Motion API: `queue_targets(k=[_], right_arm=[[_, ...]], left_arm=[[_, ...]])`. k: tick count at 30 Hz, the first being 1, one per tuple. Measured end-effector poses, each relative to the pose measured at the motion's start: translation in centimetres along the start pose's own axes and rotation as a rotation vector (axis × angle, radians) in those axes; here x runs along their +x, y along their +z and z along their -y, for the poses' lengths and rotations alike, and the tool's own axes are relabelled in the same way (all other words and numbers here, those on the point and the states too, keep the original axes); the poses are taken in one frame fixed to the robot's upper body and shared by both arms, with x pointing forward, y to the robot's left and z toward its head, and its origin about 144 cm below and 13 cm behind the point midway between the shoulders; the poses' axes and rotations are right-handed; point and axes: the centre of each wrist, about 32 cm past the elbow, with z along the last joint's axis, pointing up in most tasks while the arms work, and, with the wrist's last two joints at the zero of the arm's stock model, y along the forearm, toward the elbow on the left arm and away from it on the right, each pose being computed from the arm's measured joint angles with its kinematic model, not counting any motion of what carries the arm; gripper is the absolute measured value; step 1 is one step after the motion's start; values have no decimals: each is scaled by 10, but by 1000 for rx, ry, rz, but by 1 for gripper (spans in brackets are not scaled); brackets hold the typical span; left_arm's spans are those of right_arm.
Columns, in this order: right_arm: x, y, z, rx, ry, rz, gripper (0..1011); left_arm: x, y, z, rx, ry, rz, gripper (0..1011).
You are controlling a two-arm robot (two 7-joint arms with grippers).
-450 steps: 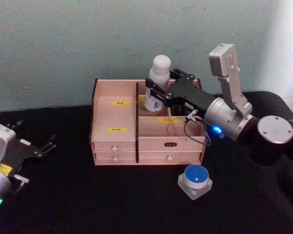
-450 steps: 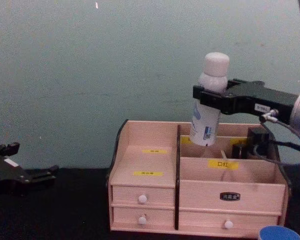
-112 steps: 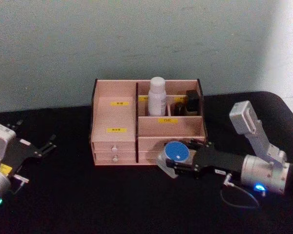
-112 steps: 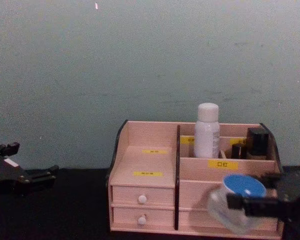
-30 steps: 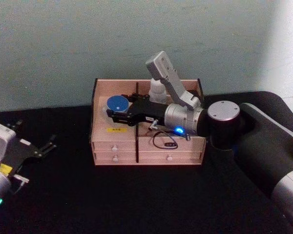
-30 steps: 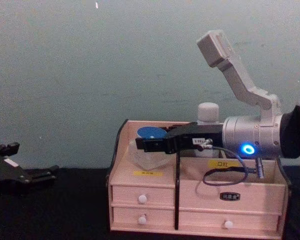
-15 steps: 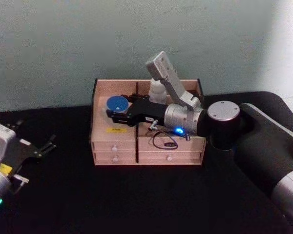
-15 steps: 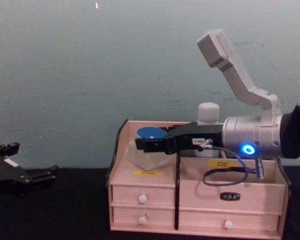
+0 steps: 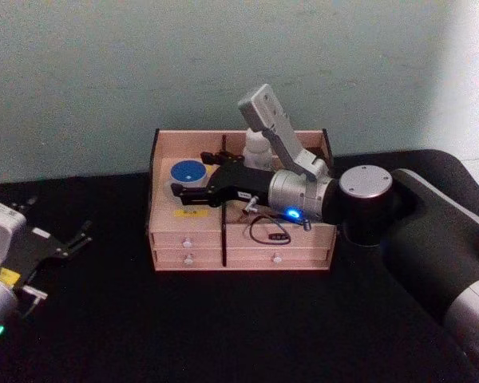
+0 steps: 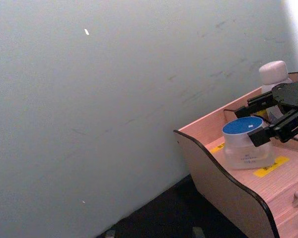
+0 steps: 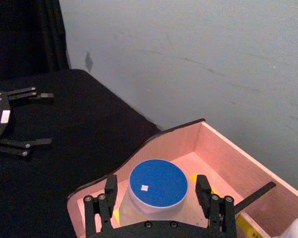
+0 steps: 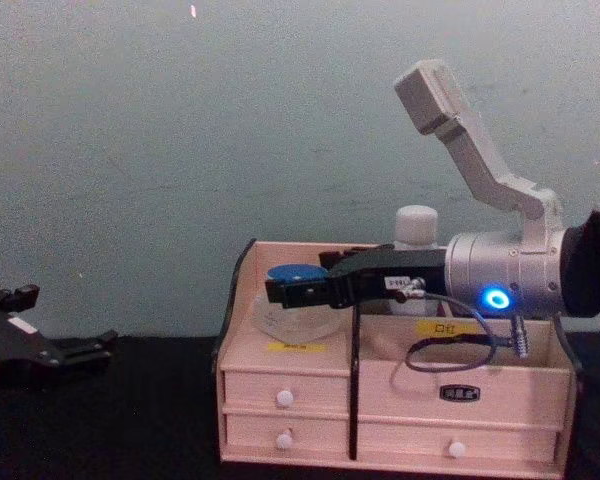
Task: Pick up the facial cleanser and watermelon frost from the table and place them into the tiered storage box.
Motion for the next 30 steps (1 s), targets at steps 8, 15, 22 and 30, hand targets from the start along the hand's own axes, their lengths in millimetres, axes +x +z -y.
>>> queue_targets(k=[8,15,22,30], right_arm=[[-3,1,11,60,21,15,1002],[-9,2,34,122,47,20,1002],[-15,-6,82,136,113,17,1002],[-14,-21,137,96,86,13,1002]], left_arm=[[0,0,0,0,0,0,1001],[0,0,0,0,0,0,1001],[0,0,0,0,0,0,1001],[0,0,0,0,0,0,1001]])
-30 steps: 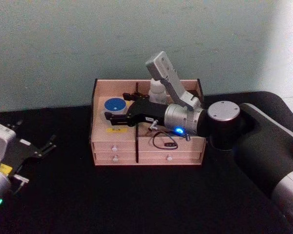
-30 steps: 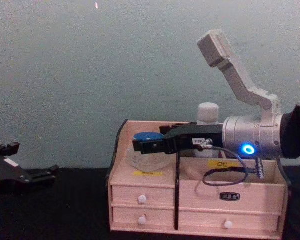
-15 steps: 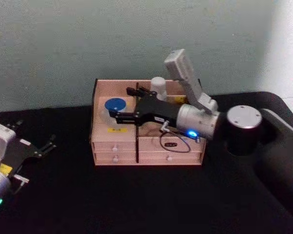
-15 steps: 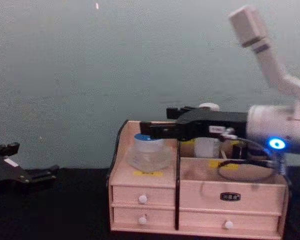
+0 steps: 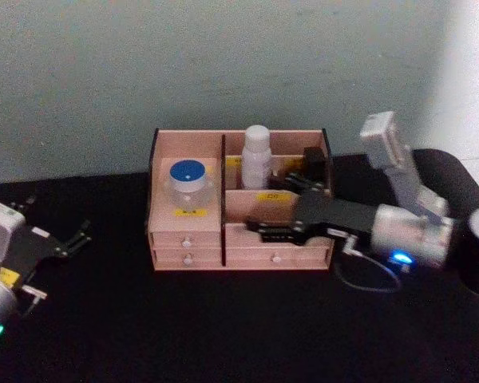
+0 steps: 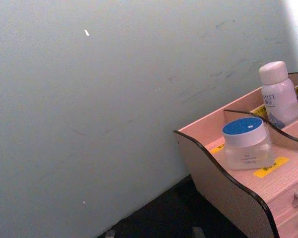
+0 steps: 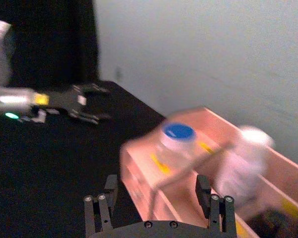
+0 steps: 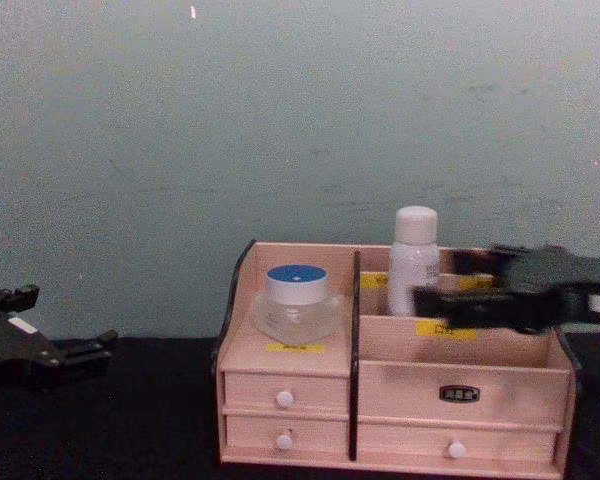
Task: Pick up the facial cleanser and watermelon frost from the table and place them into the tiered storage box.
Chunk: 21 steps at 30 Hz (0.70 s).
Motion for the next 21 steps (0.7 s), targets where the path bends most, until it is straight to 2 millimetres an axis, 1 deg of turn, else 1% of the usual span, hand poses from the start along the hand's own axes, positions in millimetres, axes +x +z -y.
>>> queue_targets(k=[2,4,8,10,14,15,16,17,20,21], right_arm=[[0,-2,11,-16,-37,-6,1002],[2,-5,31,-40,-138,-31,1002],[4,-6,46,-53,-271,-41,1002],[6,-8,55,-56,-425,-30,1002],[7,-10,55,-47,-618,4,1002],[7,-13,53,-42,-703,20,1002],[7,-15,51,-40,-745,26,1002],[7,-18,47,-39,-816,41,1002],[6,-25,37,-44,-923,82,1002],[5,-31,29,-57,-969,103,1002]], left_arm=[[0,0,0,0,0,0,1001],[0,0,0,0,0,0,1001],[0,0,0,0,0,0,1001],[0,0,0,0,0,0,1001],[0,0,0,0,0,0,1001],[0,0,0,0,0,0,1001],[0,0,0,0,0,0,1001],[0,0,0,0,0,0,1001],[0,0,0,0,0,0,1001],[0,0,0,0,0,0,1001]])
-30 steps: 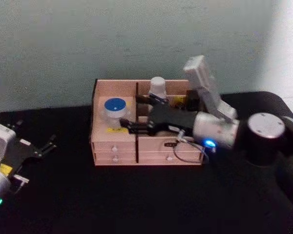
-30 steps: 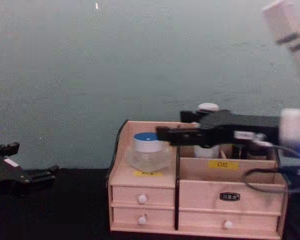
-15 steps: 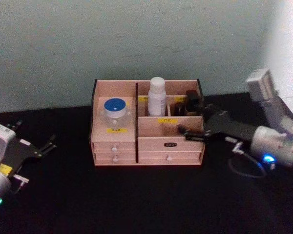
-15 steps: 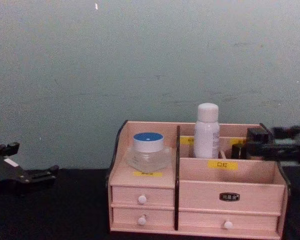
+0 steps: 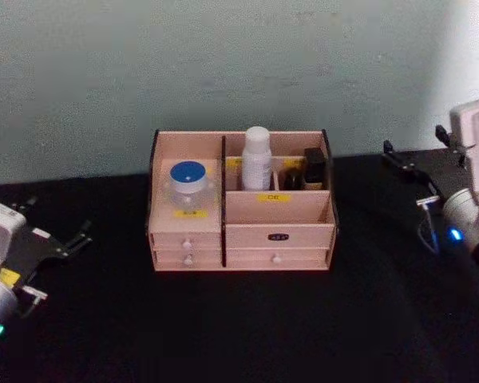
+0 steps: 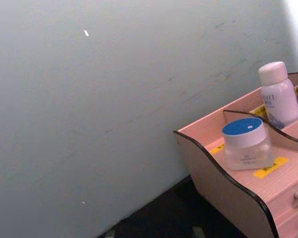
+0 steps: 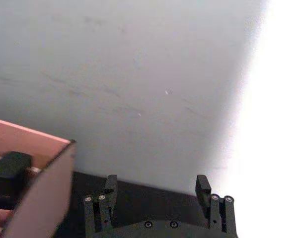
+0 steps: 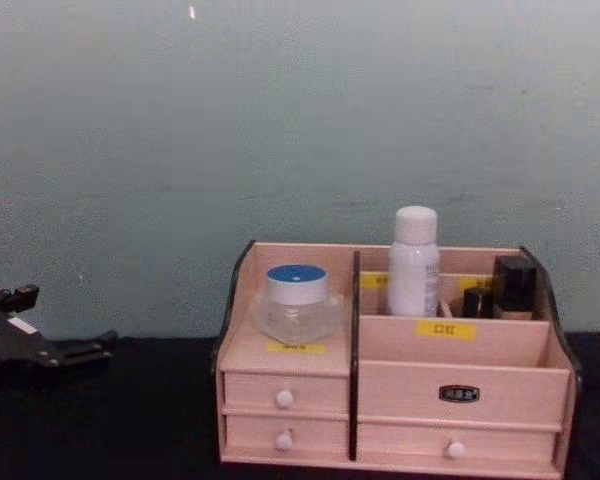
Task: Pick up the facial cleanser and watermelon frost from the table and place them into the tiered storage box.
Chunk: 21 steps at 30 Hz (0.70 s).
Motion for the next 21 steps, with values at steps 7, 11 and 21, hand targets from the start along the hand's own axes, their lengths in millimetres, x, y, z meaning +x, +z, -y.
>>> queue_targets(k=[7,11,21], right_arm=[[-29,-20,-12,-56,-73,72,1002],[-41,-28,-15,-92,-66,91,1002],[-44,-32,-17,-141,-70,80,1002]], left_arm=[[0,0,0,0,0,0,1001],[0,0,0,0,0,0,1001],[0,0,0,0,0,0,1001]])
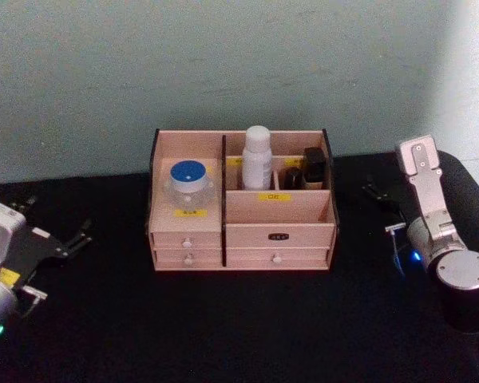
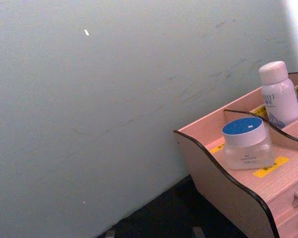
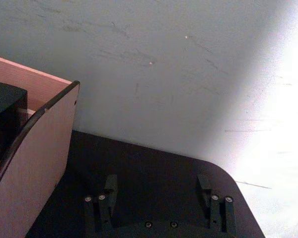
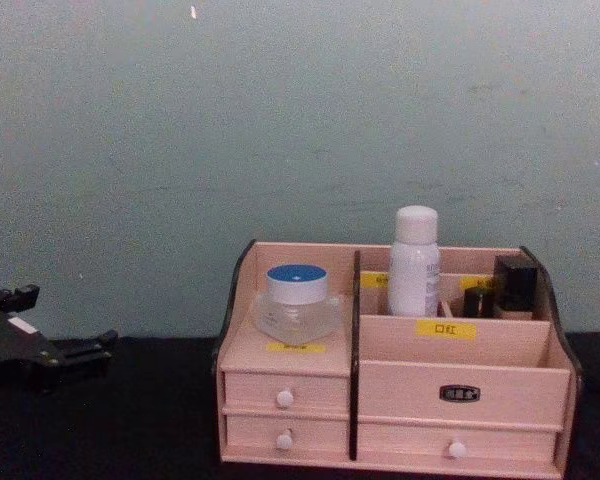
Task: Pick up the facial cleanser and watermelon frost from the table and place them into the tiered storage box.
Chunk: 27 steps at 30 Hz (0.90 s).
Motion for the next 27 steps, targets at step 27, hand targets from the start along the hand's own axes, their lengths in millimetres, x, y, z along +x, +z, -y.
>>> queue_targets(k=[27], right_arm=[[-1,0,0,10,5,6,1002]], left_arm=[[0,0,0,0,0,0,1001]])
